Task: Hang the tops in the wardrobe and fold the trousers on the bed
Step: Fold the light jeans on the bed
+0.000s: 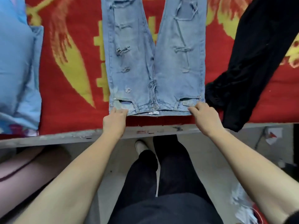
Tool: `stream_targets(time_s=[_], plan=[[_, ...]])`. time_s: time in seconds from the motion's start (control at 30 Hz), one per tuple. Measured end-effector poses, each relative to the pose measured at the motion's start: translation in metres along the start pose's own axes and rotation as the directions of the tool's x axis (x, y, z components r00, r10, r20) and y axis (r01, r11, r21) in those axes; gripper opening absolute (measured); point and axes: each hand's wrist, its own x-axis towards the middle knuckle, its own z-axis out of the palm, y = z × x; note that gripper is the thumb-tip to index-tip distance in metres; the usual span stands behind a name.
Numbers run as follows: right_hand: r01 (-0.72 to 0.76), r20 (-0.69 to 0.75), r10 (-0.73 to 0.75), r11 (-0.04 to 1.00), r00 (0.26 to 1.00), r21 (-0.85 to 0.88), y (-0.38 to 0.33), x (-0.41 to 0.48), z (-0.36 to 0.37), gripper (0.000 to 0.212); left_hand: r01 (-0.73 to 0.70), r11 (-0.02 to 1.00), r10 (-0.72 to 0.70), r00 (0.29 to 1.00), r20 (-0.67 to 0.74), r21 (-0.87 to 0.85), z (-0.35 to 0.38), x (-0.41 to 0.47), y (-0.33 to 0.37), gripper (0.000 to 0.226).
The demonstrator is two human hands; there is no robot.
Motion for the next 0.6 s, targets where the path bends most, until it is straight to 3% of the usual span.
stream_targets(time_s=[0.1,0.17,0.2,0.27,0.33,0.37,0.4,0.5,0.6], plan=[[0.03,0.191,-0.019,0.998,0.981,-0.051,-0.006,0.007,0.035,0.04,-0.032,0.999,0.033,0.961,0.274,-0.009,0.036,0.013,0.004,0.063],[0.063,0.333,-0.028,0.994,0.942,-0.094,-0.012,0.015,0.049,0.033,-0.004,1.0,0.007,0.923,0.385,-0.01,0.047,0.026,0.012,0.061],[0.032,0.316,-0.007,0.997,0.949,-0.075,-0.015,0.019,0.054,0.031,0.021,1.0,-0.02,0.935,0.354,-0.001,0.048,0.032,0.017,0.052],[-0.085,0.139,0.078,0.995,0.987,0.049,-0.019,0.029,0.058,0.029,0.027,0.999,-0.03,0.992,0.119,0.028,0.048,0.042,0.027,0.041],[-0.14,-0.014,0.145,0.973,0.989,0.183,-0.024,0.036,0.061,0.025,-0.082,0.997,0.079,0.988,-0.129,-0.015,0.049,0.048,0.036,0.048],[-0.132,-0.017,0.138,0.969,0.99,0.208,-0.026,0.039,0.061,0.028,-0.157,0.987,0.148,0.969,-0.196,-0.031,0.052,0.052,0.042,0.053],[-0.111,0.05,0.103,0.974,0.993,0.199,-0.026,0.043,0.061,0.036,-0.221,0.975,0.214,0.964,-0.161,-0.026,0.055,0.055,0.046,0.057],[-0.076,0.386,0.023,0.989,0.922,0.124,-0.02,0.06,0.056,0.057,-0.238,0.969,0.245,0.949,0.198,-0.061,0.062,0.07,0.058,0.055],[-0.208,0.399,0.078,0.933,0.914,0.293,-0.011,0.085,0.039,0.042,-0.183,0.983,0.185,0.953,0.24,-0.031,0.051,0.084,0.072,0.047]])
